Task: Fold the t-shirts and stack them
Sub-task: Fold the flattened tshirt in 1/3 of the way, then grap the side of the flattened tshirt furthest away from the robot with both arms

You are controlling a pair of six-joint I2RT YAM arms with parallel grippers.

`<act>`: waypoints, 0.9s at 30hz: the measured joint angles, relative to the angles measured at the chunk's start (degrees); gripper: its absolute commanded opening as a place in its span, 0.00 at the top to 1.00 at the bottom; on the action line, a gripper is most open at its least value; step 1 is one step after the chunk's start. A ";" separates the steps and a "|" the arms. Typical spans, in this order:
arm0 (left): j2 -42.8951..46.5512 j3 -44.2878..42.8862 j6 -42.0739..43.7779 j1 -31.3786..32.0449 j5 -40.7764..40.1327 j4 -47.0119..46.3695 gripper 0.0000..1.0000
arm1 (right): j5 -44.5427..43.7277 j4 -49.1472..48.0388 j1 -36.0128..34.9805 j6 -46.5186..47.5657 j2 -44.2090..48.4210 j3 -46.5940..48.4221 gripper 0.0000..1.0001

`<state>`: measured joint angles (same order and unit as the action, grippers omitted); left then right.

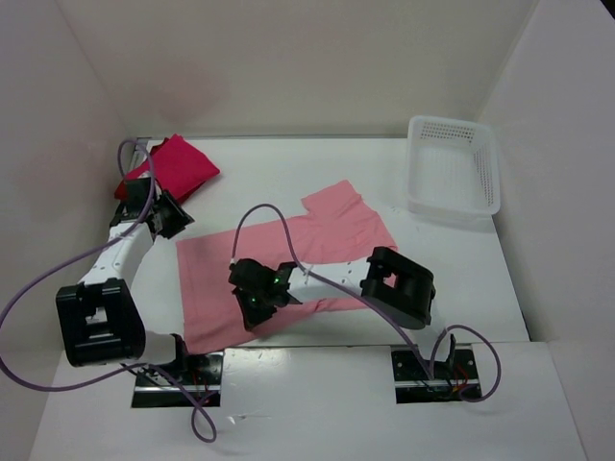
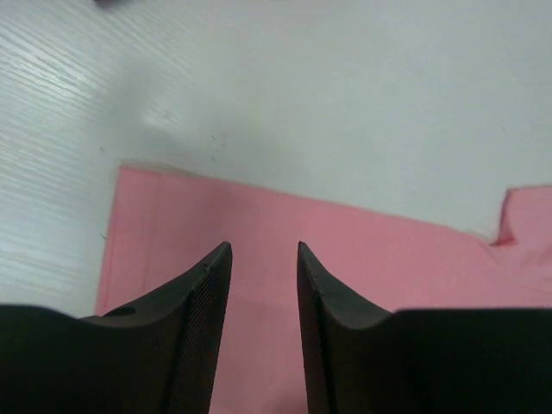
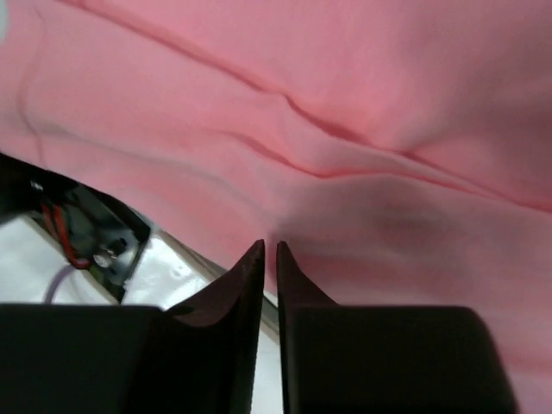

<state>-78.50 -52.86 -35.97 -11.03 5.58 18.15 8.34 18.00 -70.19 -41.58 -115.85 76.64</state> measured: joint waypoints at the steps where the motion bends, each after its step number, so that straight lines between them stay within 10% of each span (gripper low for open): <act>1: -0.96 -0.13 0.04 -0.02 -0.81 -0.50 0.56 | -0.11 1.36 0.46 0.55 0.00 1.05 0.83; 17: -20.35 -4.48 -1.70 -4.70 -7.87 -3.41 0.56 | -1.99 4.31 37.92 13.00 8.66 6.38 0.86; 27: -20.02 -4.22 -1.66 -4.70 -9.49 -2.84 0.49 | -1.51 4.83 45.92 17.75 7.10 7.91 0.74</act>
<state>-98.52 -57.08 -37.63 -15.73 -3.90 15.31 6.83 22.83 -24.27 -23.83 -108.75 84.55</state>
